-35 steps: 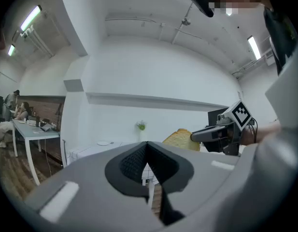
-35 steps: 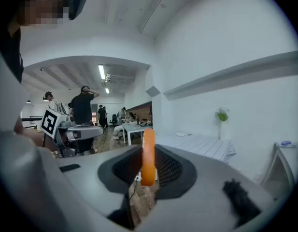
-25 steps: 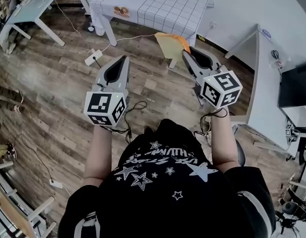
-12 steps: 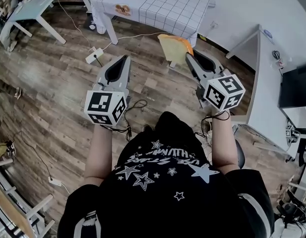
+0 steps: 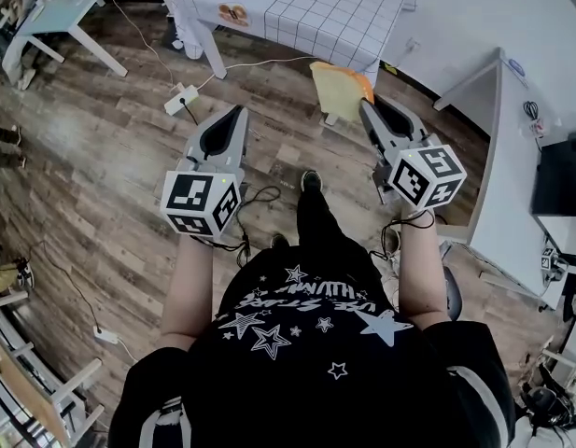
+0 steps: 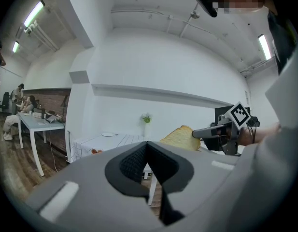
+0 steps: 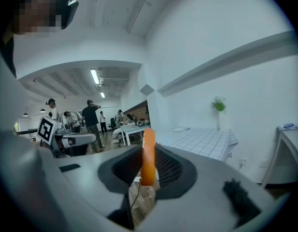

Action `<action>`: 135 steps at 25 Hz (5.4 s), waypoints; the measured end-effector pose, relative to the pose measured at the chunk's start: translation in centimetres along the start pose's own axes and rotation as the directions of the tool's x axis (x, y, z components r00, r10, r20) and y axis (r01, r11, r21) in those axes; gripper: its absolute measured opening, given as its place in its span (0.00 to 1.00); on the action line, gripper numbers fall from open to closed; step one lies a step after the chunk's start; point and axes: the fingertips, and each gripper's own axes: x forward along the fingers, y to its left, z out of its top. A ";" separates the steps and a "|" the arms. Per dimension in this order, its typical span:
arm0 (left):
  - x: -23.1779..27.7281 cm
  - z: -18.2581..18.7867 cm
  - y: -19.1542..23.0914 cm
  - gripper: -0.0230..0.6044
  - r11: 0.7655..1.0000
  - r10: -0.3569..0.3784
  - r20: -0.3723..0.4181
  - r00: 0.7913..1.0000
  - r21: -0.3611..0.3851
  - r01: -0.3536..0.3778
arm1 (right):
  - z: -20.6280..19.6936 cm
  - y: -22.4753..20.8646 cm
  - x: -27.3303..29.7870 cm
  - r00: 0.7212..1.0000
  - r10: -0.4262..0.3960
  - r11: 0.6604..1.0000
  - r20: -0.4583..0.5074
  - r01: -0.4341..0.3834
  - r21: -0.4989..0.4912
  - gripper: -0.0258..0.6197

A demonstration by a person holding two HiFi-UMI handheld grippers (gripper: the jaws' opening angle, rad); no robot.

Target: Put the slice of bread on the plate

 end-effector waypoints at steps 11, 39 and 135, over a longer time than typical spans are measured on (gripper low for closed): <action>9.4 1.5 3.9 0.05 0.999 0.033 -0.005 0.999 0.007 -0.033 | 2.5 -7.6 8.0 0.999 0.041 0.999 0.007 -0.041 0.000 0.17; 25.9 4.1 9.3 0.05 0.983 0.183 -0.044 0.982 0.011 -0.182 | 7.4 -23.3 22.6 0.983 0.180 0.983 0.028 -0.181 0.034 0.17; 63.1 6.4 57.0 0.05 0.973 -0.231 -0.183 0.956 -0.051 0.225 | 11.4 -33.8 75.1 0.883 -0.409 0.841 -0.228 0.269 -0.469 0.17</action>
